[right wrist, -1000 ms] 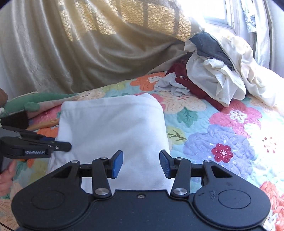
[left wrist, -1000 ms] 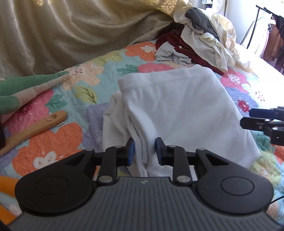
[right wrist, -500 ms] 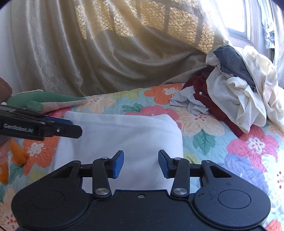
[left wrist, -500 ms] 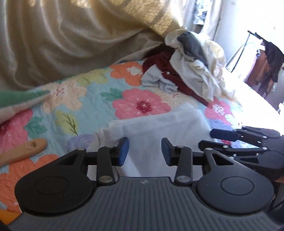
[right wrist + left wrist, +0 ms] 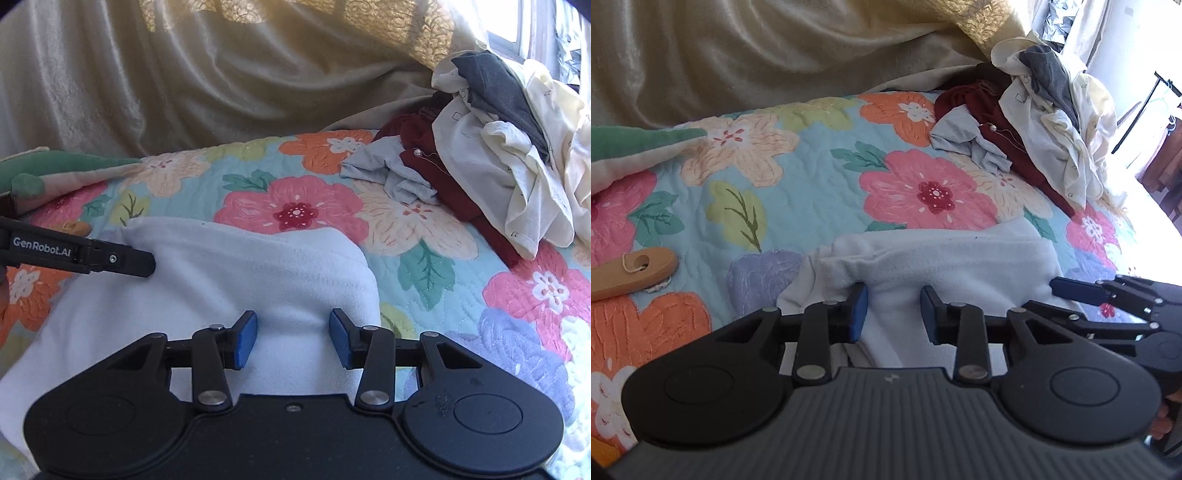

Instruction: Fold clothes

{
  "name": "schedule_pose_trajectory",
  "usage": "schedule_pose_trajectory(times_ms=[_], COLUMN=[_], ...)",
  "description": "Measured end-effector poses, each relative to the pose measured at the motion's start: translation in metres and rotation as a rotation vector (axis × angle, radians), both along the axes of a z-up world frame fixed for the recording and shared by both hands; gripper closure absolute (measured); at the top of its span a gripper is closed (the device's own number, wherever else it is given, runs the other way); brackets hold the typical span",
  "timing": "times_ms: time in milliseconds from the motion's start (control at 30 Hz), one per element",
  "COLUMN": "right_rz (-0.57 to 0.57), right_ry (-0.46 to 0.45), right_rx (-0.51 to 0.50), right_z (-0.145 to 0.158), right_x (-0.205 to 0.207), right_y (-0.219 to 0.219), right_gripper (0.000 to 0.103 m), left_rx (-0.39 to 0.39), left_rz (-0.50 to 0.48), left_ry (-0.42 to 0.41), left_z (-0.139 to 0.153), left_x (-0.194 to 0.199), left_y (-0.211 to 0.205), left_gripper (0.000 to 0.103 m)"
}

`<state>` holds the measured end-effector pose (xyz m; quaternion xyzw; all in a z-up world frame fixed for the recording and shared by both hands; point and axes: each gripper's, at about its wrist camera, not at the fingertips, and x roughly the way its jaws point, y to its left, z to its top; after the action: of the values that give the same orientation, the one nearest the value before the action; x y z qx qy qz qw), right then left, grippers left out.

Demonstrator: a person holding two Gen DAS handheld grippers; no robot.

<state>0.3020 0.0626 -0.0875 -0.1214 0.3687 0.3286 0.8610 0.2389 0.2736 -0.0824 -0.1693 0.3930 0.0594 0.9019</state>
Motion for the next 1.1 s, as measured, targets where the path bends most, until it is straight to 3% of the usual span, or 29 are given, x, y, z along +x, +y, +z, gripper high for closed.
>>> schedule_pose_trajectory(times_ms=[133, 233, 333, 400, 500, 567, 700, 733, 800, 833, 867, 933, 1100], right_rz=[-0.017, 0.083, 0.132, 0.149, 0.093, 0.063, 0.068, 0.073, 0.079, 0.074, 0.064, 0.048, 0.081], right_ry=[0.091, 0.061, 0.066, 0.026, 0.116, 0.156, 0.157, 0.160, 0.170, 0.175, 0.183, 0.193, 0.129], right_rx=[-0.024, -0.207, -0.277, -0.282, -0.229, -0.206, -0.204, -0.190, -0.152, -0.127, -0.072, 0.033, 0.147], right_z=[0.014, 0.009, -0.013, -0.014, -0.006, -0.002, 0.006, 0.009, 0.018, 0.023, 0.032, 0.047, 0.081], right_x=[-0.013, -0.049, -0.084, -0.097, -0.090, -0.089, -0.106, -0.112, -0.122, -0.125, -0.127, -0.129, -0.150], right_y=[-0.011, -0.015, -0.025, -0.033, -0.044, -0.048, -0.057, -0.062, -0.074, -0.080, -0.089, -0.102, -0.122], right_gripper=[0.054, 0.051, 0.050, 0.050, 0.050, 0.049, 0.048, 0.048, 0.048, 0.048, 0.047, 0.044, 0.032], left_rx=[0.069, 0.053, 0.062, 0.076, 0.082, 0.039, 0.037, 0.049, 0.036, 0.014, 0.016, 0.022, 0.185], left_rz=[-0.019, -0.014, -0.016, -0.016, -0.010, 0.026, 0.061, 0.065, 0.080, 0.097, 0.121, 0.168, 0.187], left_ry=[0.010, 0.006, 0.012, 0.019, 0.027, 0.013, 0.030, 0.043, 0.049, 0.041, 0.045, 0.054, 0.053], left_z=[0.001, 0.000, 0.000, 0.000, 0.001, 0.001, 0.005, 0.008, 0.016, 0.020, 0.025, 0.035, 0.066], left_x=[0.000, 0.000, 0.000, -0.001, -0.001, -0.004, -0.010, -0.012, -0.019, -0.025, -0.033, -0.050, -0.101], left_y=[-0.009, -0.006, -0.008, -0.010, -0.012, -0.007, -0.010, -0.014, -0.021, -0.022, -0.027, -0.037, -0.077], left_gripper=[0.070, 0.070, 0.070, 0.070, 0.070, 0.069, 0.070, 0.068, 0.051, 0.038, 0.019, 0.004, 0.004])
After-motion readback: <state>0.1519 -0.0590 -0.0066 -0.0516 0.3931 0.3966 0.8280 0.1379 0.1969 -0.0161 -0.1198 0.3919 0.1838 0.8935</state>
